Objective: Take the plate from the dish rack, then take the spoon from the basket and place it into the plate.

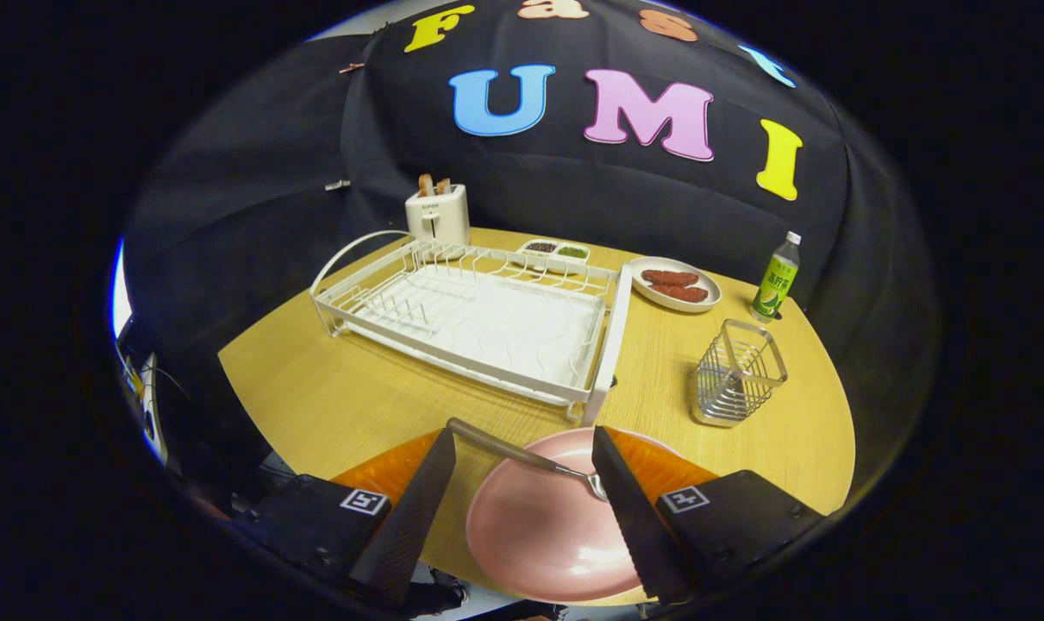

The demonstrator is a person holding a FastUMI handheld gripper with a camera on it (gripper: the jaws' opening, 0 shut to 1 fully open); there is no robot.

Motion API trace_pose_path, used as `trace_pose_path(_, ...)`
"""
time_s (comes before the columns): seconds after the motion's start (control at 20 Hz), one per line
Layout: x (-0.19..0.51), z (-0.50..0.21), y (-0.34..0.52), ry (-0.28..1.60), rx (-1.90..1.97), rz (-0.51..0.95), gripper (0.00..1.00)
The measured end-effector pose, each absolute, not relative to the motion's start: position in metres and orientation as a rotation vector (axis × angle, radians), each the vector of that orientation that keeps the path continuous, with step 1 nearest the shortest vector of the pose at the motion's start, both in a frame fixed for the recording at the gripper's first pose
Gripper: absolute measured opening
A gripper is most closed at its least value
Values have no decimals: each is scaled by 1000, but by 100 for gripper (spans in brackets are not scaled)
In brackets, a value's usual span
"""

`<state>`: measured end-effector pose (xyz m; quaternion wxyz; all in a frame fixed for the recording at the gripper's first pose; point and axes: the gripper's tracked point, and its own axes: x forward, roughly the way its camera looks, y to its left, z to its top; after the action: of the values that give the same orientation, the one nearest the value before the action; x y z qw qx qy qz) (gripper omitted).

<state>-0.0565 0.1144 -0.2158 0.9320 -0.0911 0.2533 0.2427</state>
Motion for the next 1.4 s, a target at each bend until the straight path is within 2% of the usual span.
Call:
trace_pose_path(0.8,-18,5,5,134,-13,228,98)
trace_pose_path(1.15,2,59,-51,-3,-53,184,98)
trace_pose_path(1.4,16,55,-75,11,-47,267,98)
